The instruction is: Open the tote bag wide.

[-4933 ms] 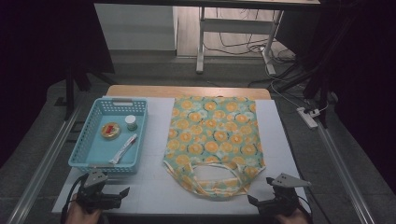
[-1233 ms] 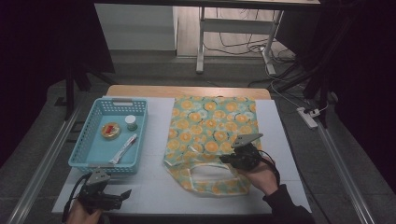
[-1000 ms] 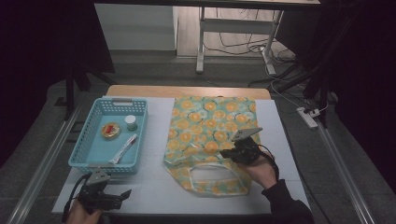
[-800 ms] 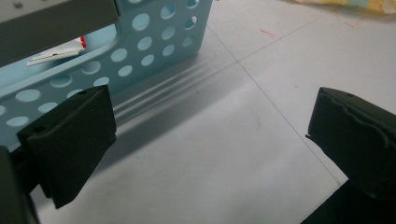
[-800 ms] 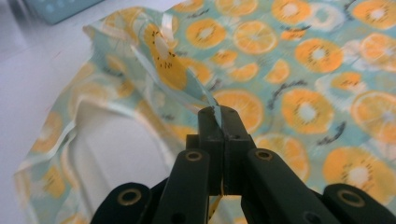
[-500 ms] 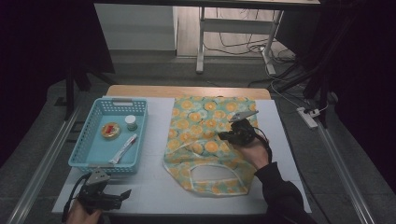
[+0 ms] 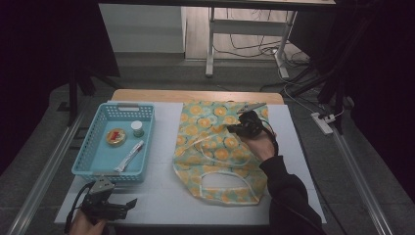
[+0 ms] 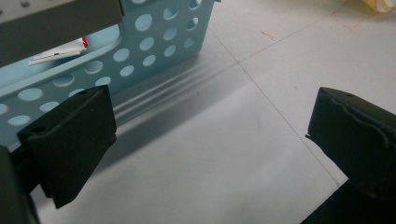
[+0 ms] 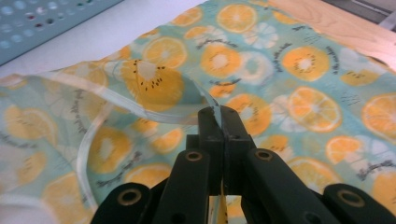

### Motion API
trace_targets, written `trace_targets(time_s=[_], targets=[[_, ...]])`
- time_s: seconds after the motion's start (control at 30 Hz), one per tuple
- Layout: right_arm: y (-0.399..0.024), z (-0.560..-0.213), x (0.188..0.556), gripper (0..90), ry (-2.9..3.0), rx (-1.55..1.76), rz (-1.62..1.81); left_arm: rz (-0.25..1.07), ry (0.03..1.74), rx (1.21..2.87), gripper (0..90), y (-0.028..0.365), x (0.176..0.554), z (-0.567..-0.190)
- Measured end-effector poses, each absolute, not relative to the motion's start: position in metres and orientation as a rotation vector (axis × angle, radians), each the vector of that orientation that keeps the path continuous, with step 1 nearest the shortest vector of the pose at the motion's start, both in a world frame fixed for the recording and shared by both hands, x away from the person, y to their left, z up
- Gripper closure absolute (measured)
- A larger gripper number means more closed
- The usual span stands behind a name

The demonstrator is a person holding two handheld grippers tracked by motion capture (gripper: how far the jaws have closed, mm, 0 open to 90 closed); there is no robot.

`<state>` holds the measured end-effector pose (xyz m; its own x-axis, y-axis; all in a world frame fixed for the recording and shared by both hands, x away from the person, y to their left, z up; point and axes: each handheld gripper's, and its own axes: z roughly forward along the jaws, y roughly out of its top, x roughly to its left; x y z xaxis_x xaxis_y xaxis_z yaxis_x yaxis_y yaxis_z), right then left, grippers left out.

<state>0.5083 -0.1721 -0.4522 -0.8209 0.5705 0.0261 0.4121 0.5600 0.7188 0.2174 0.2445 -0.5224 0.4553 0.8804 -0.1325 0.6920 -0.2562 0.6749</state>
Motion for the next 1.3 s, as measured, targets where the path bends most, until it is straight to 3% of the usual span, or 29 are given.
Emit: trace_targets(time_s=[0.33,0.7,0.9,0.93,1.03,1.3], targets=[[-0.166,-0.457,0.536,89.7,2.558,0.856,1.090,0.355,1.313,2.024,1.3,0.245,0.217,-0.522],[-0.159,-0.504,0.551,88.4,2.621,0.919,0.949,0.354,1.316,2.020,1.4,0.245,0.217,-0.522],[-0.161,-0.514,0.549,77.2,2.621,0.935,0.940,0.355,1.316,2.020,1.5,0.245,0.217,-0.522],[-0.163,-0.508,0.547,70.2,2.598,0.940,0.985,0.356,1.315,2.020,1.5,0.245,0.217,-0.522],[-0.167,-0.497,0.544,61.7,2.583,0.959,1.055,0.354,1.318,2.020,1.5,0.245,0.217,-0.523],[-0.175,-0.481,0.530,46.1,2.572,0.941,1.119,0.356,1.318,2.022,1.6,0.245,0.218,-0.522]])
